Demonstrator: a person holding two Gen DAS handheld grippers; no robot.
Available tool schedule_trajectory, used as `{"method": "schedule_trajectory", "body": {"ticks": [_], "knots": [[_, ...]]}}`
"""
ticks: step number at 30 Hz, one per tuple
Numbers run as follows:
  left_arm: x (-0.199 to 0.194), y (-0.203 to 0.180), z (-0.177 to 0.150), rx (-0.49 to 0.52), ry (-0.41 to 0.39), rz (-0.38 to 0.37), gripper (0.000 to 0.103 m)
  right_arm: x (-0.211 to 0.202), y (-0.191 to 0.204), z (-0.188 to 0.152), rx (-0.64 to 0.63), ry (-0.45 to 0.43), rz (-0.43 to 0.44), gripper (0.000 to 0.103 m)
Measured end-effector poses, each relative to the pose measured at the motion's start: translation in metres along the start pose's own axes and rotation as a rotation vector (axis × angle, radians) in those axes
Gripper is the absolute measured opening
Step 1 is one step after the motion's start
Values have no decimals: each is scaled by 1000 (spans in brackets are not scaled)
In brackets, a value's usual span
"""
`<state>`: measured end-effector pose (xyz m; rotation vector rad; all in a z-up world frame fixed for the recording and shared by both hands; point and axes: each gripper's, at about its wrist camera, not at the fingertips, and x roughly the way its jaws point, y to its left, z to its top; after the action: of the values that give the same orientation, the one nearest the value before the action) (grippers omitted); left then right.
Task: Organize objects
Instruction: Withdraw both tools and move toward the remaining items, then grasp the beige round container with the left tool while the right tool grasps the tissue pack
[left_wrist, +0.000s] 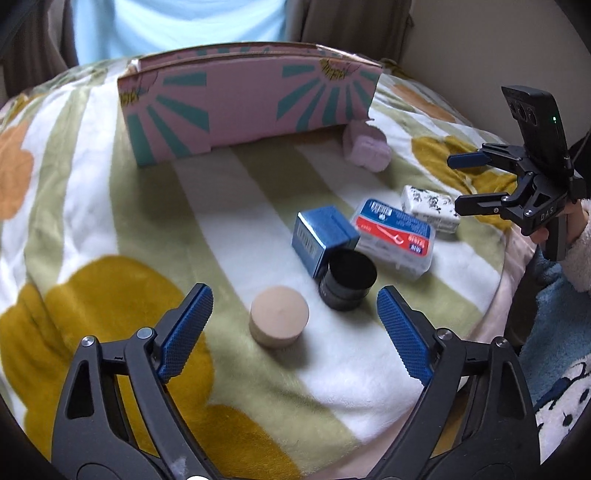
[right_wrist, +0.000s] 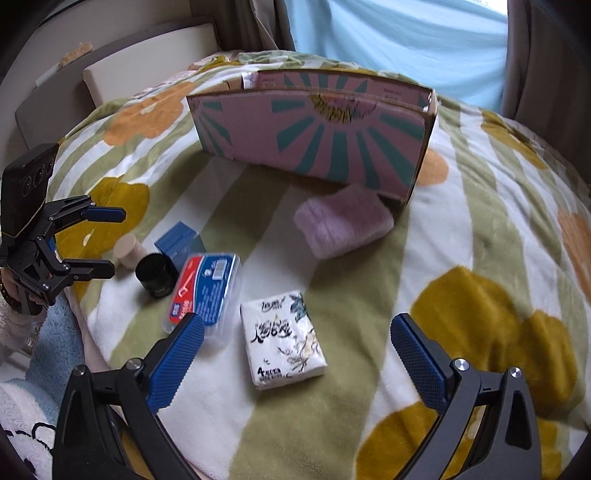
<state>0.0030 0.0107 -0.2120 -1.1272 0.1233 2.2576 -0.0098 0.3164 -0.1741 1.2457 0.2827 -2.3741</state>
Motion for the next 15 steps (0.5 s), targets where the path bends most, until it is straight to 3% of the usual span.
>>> {"method": "schedule_trajectory", "body": {"ticks": [4, 6, 15], "knots": [[9, 1, -7, 0, 19, 10, 88, 6, 2, -5, -16, 10, -9, 100], [12, 3, -9, -10, 29, 5, 79, 9, 4, -5, -26, 11, -13, 100], [18, 7, -14, -27, 29, 8, 72, 21, 11, -6, -65, 26, -17, 86]]}}
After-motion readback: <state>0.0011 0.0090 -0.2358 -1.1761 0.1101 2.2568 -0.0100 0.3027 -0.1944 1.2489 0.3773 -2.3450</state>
